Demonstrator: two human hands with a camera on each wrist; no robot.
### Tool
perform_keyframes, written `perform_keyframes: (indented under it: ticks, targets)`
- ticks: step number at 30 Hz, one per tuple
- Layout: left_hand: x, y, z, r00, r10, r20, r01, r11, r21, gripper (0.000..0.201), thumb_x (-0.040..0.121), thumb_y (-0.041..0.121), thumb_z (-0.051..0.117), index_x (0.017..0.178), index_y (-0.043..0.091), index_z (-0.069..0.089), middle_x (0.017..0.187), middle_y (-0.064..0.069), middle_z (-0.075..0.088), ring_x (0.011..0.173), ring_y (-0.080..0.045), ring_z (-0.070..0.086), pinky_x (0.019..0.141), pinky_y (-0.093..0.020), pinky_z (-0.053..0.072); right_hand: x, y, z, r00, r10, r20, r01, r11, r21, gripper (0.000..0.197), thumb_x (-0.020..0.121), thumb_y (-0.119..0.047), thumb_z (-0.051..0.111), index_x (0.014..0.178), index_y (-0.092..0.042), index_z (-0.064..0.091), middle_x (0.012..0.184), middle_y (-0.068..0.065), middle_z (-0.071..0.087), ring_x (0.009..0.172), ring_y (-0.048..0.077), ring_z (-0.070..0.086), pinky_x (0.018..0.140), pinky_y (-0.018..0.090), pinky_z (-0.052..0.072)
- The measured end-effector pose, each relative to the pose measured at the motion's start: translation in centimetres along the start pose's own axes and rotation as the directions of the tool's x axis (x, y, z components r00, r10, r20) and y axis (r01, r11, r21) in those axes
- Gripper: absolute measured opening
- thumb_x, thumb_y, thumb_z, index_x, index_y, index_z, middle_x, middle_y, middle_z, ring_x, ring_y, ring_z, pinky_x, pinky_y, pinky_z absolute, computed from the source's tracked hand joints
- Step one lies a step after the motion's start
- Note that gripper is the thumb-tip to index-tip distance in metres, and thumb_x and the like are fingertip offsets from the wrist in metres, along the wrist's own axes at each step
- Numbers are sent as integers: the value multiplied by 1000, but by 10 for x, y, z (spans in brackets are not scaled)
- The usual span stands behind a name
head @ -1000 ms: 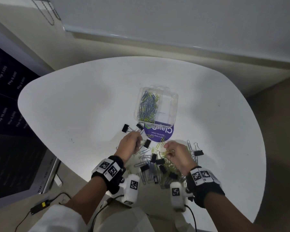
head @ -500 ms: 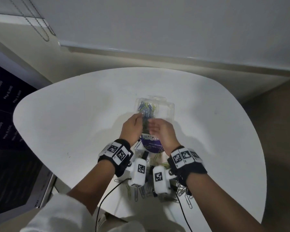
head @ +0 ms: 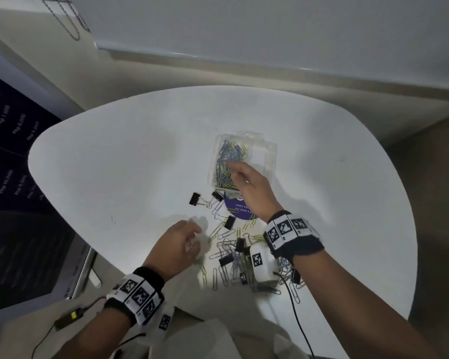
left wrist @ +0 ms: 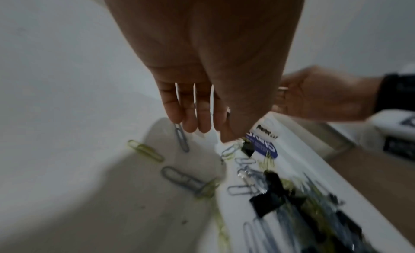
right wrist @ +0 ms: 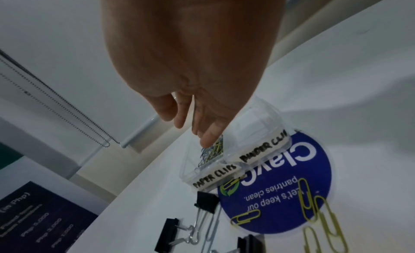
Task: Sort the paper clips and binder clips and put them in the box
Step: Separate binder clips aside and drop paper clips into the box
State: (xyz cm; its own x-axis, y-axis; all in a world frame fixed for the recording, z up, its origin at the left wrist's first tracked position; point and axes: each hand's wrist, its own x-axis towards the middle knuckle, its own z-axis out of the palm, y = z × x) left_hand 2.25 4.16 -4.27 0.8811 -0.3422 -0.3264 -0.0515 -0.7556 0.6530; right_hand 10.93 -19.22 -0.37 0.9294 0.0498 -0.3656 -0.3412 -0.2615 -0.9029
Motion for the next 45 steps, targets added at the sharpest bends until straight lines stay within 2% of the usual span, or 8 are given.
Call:
perform_keyframes:
  ticks: [7, 12, 15, 20, 26, 33, 40, 45]
  targets:
    - [-16, -1, 19, 990, 106, 96, -122, 975, 184, 33, 87, 45, 60, 112, 25, 55, 109, 8, 53, 93, -13, 55, 73, -23, 48, -40, 32, -7, 999, 35, 36, -26, 973, -231, 16, 87, -15, 71, 101, -21, 74, 94, -9, 72, 85, 2, 67, 80, 14, 53]
    - [25, 29, 29, 990, 136, -31, -126, 965, 228, 45, 87, 7, 58, 129, 17, 50, 118, -5, 52, 101, -24, 54, 75, -38, 54, -59, 64, 11, 987, 65, 144, 16, 867, -499, 53, 83, -7, 65, 133, -21, 57, 117, -3, 51, 106, 12, 51, 93, 16, 46]
    - [46, 39, 31, 994, 108, -1, -103, 951, 293, 48, 81, 0, 59, 126, 15, 54, 112, -7, 49, 102, -27, 52, 66, -40, 54, -60, 74, 18, 995, -17, 96, 70, 812, -580, 58, 86, -3, 57, 141, -19, 51, 128, 1, 48, 120, 18, 43, 106, 30, 40]
    - [56, 40, 30, 996, 72, 47, -83, 956, 282, 18, 86, 6, 59, 104, 7, 60, 108, -9, 48, 102, -27, 51, 72, -41, 51, -58, 78, 16, 985, -102, 142, 172, 688, -705, 56, 85, -6, 53, 141, -14, 51, 122, 4, 49, 110, 24, 42, 97, 36, 47]
    - [54, 24, 32, 989, 27, 147, -48, 989, 142, 6, 91, 20, 58, 89, 14, 56, 96, -2, 51, 95, -22, 53, 80, -34, 46, -67, 85, 9, 973, -154, 169, 229, 643, -731, 48, 87, -9, 54, 135, -14, 57, 115, 2, 49, 104, 21, 44, 90, 36, 50]
    - [44, 18, 10, 988, -130, -84, 110, 971, -213, 18, 87, 10, 66, 77, 23, 58, 73, 13, 60, 64, 5, 53, 61, -9, 35, -66, 84, 20, 948, -218, 230, 315, 732, -604, 42, 90, -16, 64, 132, -14, 61, 120, -1, 56, 108, 19, 49, 96, 31, 45]
    - [50, 0, -7, 966, -215, -140, 196, 971, -137, 8, 90, 11, 61, 93, 16, 66, 92, 0, 68, 83, -19, 63, 76, -30, 49, -61, 78, 27, 936, -147, 321, 327, 707, -627, 32, 90, -11, 63, 122, -13, 67, 117, 1, 58, 108, 21, 51, 96, 34, 46]
    - [28, -5, -17, 982, -130, -135, 133, 991, 10, 14, 86, 22, 66, 99, 19, 60, 93, 5, 56, 79, -13, 57, 75, -33, 52, -68, 83, 11, 950, -106, 294, 275, 732, -624, 25, 93, -16, 60, 116, -14, 69, 108, -2, 61, 103, 16, 54, 88, 35, 50]
